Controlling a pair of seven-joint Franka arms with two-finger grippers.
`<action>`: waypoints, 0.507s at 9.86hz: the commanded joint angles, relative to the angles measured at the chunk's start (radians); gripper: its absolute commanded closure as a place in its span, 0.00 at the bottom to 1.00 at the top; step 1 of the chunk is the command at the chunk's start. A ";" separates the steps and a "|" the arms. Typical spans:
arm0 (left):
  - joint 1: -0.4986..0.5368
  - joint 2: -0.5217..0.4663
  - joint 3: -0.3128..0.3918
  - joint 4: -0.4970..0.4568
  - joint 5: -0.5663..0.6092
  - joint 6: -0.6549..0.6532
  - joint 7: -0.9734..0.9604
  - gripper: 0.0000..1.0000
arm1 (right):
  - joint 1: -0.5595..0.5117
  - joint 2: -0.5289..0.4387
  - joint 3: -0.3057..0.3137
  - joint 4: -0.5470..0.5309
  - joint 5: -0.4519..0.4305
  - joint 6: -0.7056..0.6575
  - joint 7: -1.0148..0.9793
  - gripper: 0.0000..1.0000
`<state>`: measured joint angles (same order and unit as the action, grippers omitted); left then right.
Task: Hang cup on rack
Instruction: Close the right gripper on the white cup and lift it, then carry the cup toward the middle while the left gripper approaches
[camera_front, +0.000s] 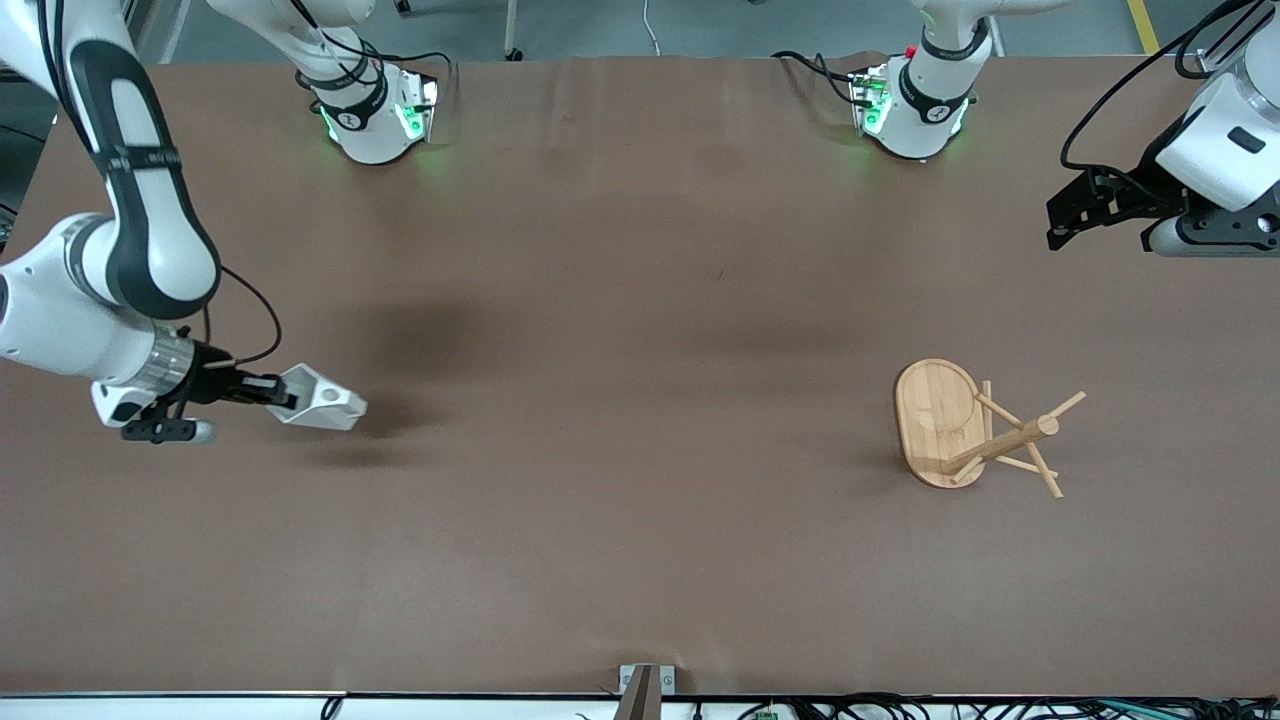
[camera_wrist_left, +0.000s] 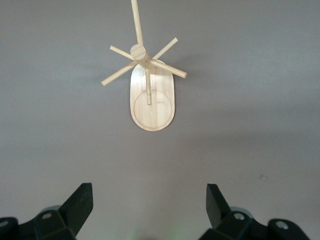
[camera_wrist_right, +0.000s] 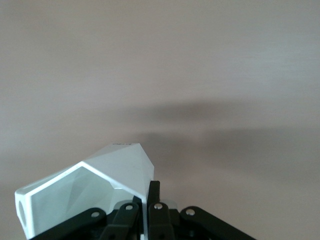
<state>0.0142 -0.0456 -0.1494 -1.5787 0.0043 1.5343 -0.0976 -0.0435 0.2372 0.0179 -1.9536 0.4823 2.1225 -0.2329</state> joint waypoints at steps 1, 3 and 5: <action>0.000 0.020 0.001 -0.004 -0.014 -0.013 0.018 0.00 | 0.062 -0.036 -0.001 0.018 0.152 -0.055 0.001 1.00; -0.014 0.018 -0.015 -0.004 -0.036 -0.013 0.016 0.00 | 0.140 -0.042 0.004 0.033 0.305 -0.061 0.001 1.00; -0.020 0.020 -0.065 -0.004 -0.069 -0.008 0.025 0.00 | 0.222 -0.045 0.005 0.048 0.447 -0.061 0.001 1.00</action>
<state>-0.0011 -0.0456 -0.1851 -1.5782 -0.0426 1.5343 -0.0919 0.1315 0.2083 0.0288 -1.9092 0.8526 2.0677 -0.2328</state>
